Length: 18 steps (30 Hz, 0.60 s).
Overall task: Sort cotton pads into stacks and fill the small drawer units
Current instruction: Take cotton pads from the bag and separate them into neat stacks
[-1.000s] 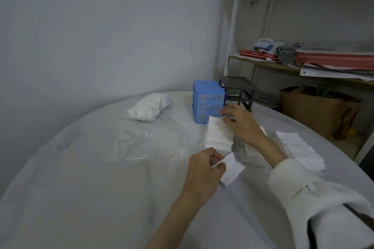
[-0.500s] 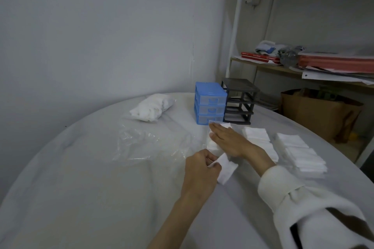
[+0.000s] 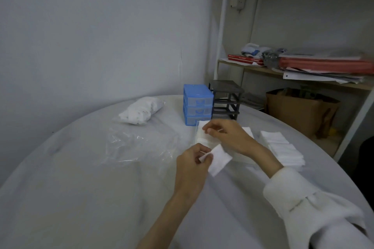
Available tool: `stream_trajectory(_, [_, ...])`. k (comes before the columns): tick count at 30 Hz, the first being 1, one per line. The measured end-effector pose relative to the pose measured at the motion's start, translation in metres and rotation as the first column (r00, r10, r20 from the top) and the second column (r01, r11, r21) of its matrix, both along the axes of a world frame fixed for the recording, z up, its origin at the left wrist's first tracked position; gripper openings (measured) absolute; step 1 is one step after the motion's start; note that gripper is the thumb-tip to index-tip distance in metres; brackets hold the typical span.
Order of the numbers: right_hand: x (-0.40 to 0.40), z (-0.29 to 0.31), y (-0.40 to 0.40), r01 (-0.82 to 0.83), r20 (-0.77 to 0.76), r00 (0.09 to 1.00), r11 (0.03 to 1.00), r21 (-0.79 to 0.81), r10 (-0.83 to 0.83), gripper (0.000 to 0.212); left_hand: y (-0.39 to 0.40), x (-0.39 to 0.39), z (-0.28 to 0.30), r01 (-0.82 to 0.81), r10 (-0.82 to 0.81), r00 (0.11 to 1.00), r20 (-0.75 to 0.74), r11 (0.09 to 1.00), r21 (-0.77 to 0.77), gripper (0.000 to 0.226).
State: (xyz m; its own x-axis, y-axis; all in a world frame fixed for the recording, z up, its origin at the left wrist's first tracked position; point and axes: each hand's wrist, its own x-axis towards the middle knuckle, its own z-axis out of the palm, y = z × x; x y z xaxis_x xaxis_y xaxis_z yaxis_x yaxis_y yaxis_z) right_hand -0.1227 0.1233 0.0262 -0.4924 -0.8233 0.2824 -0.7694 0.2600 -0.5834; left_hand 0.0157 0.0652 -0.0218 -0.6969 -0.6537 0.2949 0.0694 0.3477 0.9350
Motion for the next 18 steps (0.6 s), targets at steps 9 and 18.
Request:
stream_trajectory(9, [-0.008,0.02,0.064,-0.068,0.349,0.937,0.988,0.138,0.015,0.02,0.016,-0.023,0.011,0.049,-0.035,0.995,-0.091,0.987,0.153,0.017])
stream_trajectory(18, [-0.052,0.014,0.095,0.426,0.468,0.816,0.9,-0.094,-0.338,0.018,0.035,-0.053,0.012,0.151,-0.064,0.983,0.173,0.817,-0.557,0.036])
